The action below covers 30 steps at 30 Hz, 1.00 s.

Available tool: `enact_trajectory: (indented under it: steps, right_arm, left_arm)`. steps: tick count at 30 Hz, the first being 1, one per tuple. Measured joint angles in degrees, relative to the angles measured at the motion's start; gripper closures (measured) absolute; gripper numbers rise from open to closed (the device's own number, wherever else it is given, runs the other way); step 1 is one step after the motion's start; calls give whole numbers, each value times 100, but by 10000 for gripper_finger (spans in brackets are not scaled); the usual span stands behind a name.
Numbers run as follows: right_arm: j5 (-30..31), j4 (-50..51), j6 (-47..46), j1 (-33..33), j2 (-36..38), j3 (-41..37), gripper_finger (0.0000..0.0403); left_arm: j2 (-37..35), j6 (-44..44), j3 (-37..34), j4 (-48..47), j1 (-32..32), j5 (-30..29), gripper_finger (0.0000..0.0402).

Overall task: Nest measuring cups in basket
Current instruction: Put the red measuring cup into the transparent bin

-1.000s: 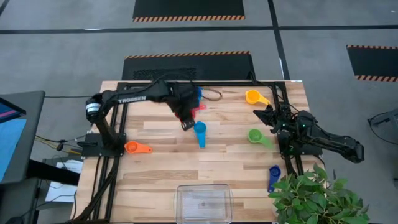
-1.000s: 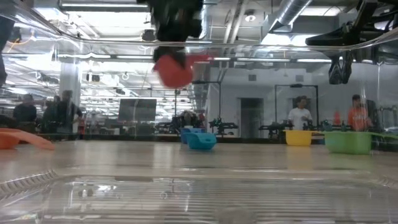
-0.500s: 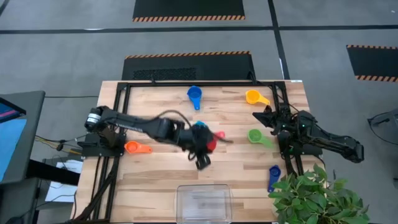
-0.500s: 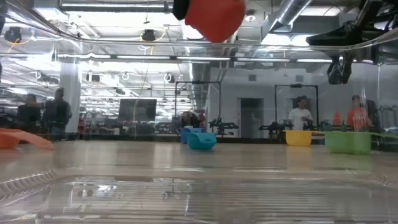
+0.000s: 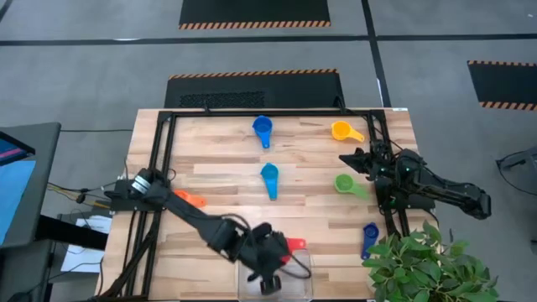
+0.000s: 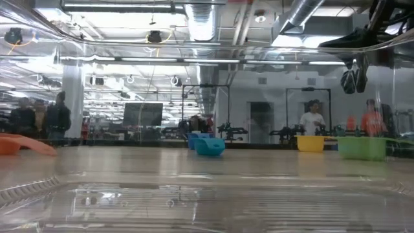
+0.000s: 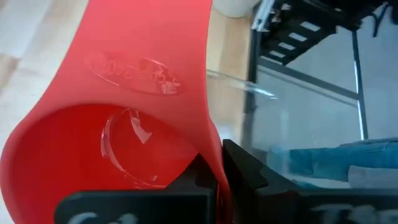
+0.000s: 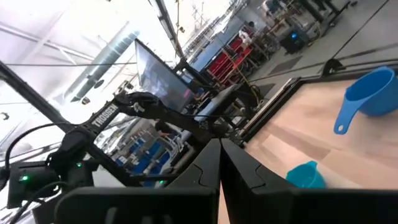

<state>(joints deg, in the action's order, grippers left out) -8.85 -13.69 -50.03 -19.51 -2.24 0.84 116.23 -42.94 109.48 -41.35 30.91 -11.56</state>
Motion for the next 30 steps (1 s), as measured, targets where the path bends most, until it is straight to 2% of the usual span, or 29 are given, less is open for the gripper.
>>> enact_trajectory:
  steps: [8,12,17,22,26,30]
  right_arm:
    - [-38,2,-10,0,0,0,370]
    - [-206,2,-8,0,0,0,370]
    - [-471,47,-9,0,0,0,370]
    - [-502,92,-8,0,0,2,370]
    - [-540,125,-8,-1,0,2,370]
    - [-647,129,-8,0,0,2,370]
  left_arm:
    - [946,-878,884,-485,245,-32,401]
    - [1375,-1111,1664,-455,254,123,401]
    - [2005,-1357,2524,-1000,305,264,401]
    - [2120,-1895,2335,-1174,333,422,401]
    - [2120,-1946,2327,-1342,333,365,401]
    - [2181,-1957,2327,-1306,326,670,401]
